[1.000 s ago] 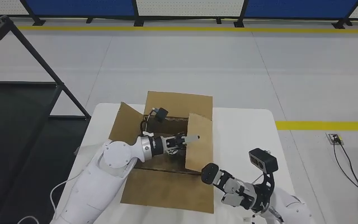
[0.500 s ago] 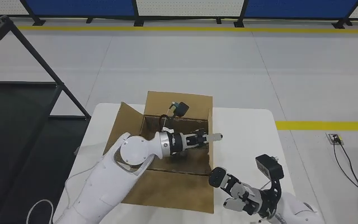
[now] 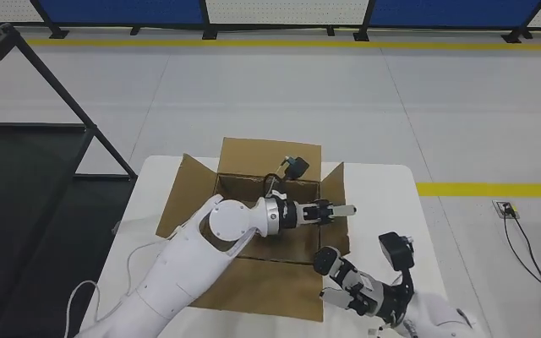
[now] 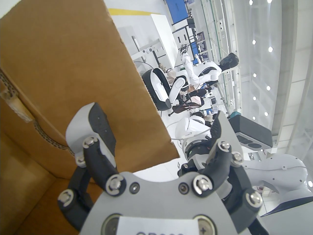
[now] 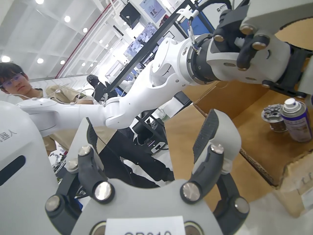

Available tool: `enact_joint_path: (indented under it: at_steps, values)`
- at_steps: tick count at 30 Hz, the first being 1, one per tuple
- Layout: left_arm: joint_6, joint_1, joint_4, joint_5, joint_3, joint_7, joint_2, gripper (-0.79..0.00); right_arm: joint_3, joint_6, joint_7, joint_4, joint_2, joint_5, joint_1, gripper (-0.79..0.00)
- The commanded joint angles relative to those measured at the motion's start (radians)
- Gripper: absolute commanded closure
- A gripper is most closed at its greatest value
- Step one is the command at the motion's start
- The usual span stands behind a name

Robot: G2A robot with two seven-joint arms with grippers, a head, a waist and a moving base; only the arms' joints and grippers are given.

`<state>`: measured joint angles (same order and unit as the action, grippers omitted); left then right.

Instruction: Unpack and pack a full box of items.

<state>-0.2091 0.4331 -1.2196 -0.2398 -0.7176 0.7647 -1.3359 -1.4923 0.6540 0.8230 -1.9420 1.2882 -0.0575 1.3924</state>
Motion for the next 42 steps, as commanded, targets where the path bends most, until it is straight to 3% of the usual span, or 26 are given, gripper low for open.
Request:
enact_joint_path:
  at_steps: [1,7,13,21,29,36,42]
  values:
    - [-0.01,-0.005,0.015,-0.005,-0.002,0.001,-0.005,-0.785,-0.003,-0.009,-0.03,-0.002,-0.001,-0.024,0.005,-0.785]
    - [-0.029,0.005,0.012,-0.009,-0.042,0.013,-0.001,-0.785,-0.035,-0.048,-0.109,0.017,-0.008,-0.089,0.003,-0.785]
    - [-0.046,0.069,-0.064,0.012,-0.151,0.003,0.031,-0.785,-0.055,-0.088,-0.15,0.027,-0.015,-0.114,-0.01,-0.785]
    - [-0.029,0.243,-0.271,0.08,-0.383,-0.011,0.098,-0.785,-0.101,-0.126,-0.17,0.015,-0.028,-0.117,0.007,-0.785]
    - [-0.027,0.408,-0.447,0.107,-0.549,-0.045,0.135,-0.785,-0.102,-0.195,-0.128,0.016,-0.04,-0.125,-0.015,-0.785]
    - [-0.039,0.512,-0.528,0.094,-0.637,-0.063,0.151,-0.785,-0.078,-0.302,-0.157,0.049,-0.046,-0.236,-0.068,-0.785]
    - [-0.039,0.546,-0.531,0.09,-0.651,-0.061,0.156,-0.785,-0.048,-0.346,-0.187,0.058,-0.048,-0.279,-0.088,-0.785]
